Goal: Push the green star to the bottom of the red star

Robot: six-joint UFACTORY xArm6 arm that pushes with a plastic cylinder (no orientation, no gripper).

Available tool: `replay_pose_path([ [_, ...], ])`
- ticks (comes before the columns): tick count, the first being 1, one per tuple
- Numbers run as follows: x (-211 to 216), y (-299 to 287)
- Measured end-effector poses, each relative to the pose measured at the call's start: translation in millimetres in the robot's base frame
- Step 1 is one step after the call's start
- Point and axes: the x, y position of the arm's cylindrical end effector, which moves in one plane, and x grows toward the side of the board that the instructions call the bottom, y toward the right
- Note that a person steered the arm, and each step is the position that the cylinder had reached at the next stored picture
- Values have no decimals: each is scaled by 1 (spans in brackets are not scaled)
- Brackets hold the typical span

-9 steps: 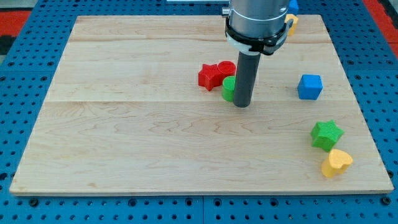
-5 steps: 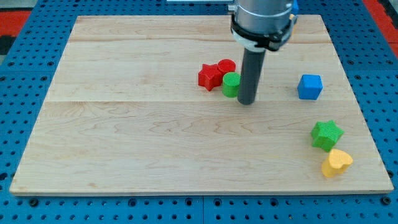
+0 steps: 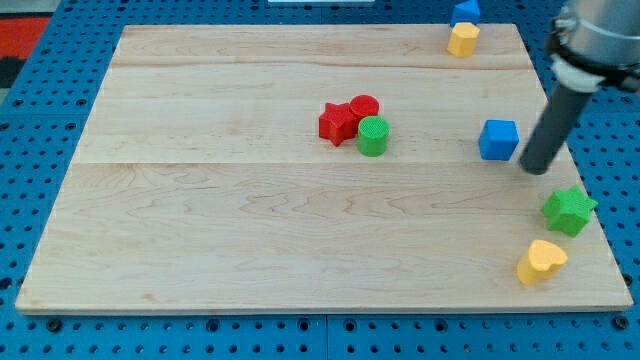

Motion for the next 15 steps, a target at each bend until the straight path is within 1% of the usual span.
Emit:
replay_pose_path([
  [1, -1, 76],
  [2, 27, 76],
  [3, 75, 78],
  [4, 71, 67],
  [6, 68, -23],
  [8, 53, -83],
  [9, 63, -57],
  [10, 79, -47],
  [11, 82, -59],
  [13, 83, -145],
  [14, 110, -158],
  [15, 122, -168],
])
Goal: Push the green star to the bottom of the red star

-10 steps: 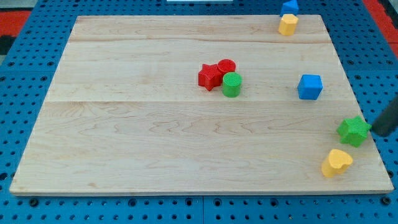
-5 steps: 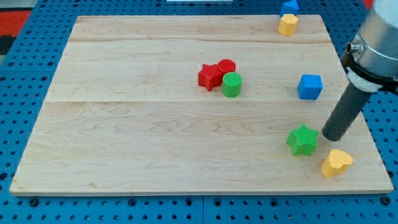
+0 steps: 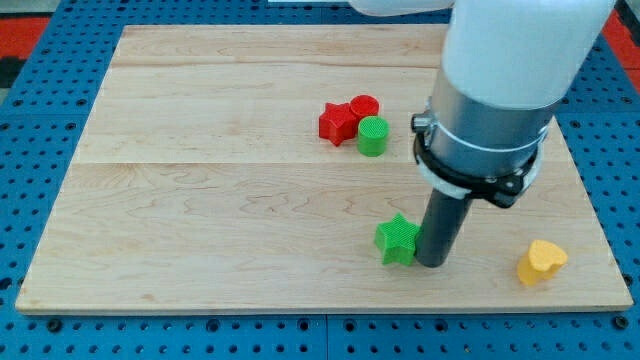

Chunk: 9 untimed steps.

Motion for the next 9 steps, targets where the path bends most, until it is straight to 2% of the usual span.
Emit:
replay_pose_path([
  [2, 23, -63],
  [3, 16, -70],
  [7, 8, -46],
  [9, -19, -30],
])
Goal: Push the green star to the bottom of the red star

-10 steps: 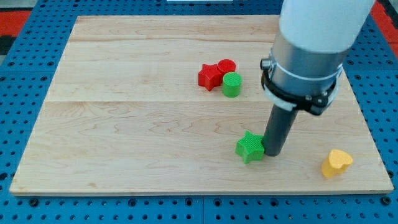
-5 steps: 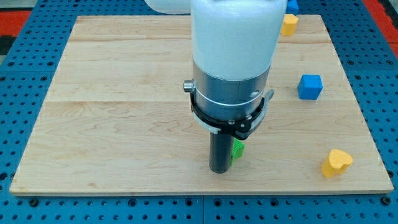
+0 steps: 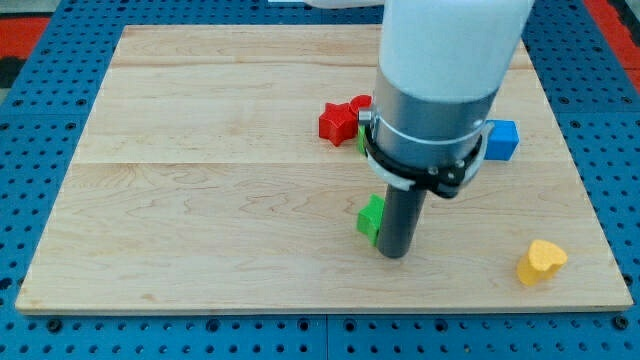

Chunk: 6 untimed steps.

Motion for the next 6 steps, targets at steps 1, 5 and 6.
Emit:
replay_pose_path([
  [1, -25, 0],
  [5, -48, -42],
  [6, -57, -40],
])
